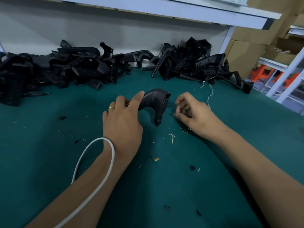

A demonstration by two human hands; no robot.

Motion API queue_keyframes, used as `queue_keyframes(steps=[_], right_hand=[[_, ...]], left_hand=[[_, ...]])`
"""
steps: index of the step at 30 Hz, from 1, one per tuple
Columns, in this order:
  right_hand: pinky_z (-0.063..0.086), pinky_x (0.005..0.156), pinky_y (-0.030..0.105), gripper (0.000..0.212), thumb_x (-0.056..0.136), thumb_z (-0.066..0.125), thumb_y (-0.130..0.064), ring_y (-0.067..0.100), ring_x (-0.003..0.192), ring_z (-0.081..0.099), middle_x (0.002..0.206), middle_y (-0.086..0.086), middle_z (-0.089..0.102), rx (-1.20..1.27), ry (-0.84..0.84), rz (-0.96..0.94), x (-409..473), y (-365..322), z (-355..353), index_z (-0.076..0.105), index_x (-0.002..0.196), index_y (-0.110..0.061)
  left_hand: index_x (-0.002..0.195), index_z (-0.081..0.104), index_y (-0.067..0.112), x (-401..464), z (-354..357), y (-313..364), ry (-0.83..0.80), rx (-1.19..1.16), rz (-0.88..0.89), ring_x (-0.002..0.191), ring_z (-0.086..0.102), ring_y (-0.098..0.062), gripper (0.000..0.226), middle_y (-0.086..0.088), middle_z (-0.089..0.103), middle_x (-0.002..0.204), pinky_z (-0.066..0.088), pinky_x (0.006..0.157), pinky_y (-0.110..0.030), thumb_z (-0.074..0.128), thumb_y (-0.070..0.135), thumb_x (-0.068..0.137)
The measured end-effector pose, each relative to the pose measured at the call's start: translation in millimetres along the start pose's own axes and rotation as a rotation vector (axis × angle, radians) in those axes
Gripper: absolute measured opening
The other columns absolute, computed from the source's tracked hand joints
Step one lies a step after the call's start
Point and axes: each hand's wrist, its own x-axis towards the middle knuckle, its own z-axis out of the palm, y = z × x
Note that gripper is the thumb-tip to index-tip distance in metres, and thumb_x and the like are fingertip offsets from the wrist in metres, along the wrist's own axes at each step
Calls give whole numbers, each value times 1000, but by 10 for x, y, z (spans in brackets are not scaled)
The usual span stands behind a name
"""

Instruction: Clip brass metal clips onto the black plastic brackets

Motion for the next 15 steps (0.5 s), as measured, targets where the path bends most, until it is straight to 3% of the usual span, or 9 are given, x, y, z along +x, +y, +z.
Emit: queue_keyframes(steps=[3,7,11,15], right_hand=[[49,77,25,32,104,56,-6,13,82,58,98,1,63,252,152,27,14,-10,-8,62,130,-23],[56,86,27,21,107,52,-3,14,85,66,97,3,64,689,420,178,41,46,-135,70,113,-14],[59,98,43,13,106,52,1,20,87,70,89,9,65,1012,508,284,55,104,-194,62,112,-4],[60,96,42,28,105,46,8,20,80,64,81,10,59,1301,558,336,84,97,-249,61,126,-2]], left_hand=[[156,38,33,-7,0,-1,2,-7,5,104,50,-29,68,-8,51,117,40,88,-43,53,3,96],[155,39,33,0,10,-10,7,-14,4,104,50,-30,68,-8,51,118,40,88,-43,53,2,96],[154,42,32,8,18,-14,11,-26,12,103,50,-31,67,-10,52,116,40,87,-45,54,1,95],[154,42,31,5,15,-18,6,-27,11,102,50,-32,67,-11,52,115,40,87,-46,54,0,95]])
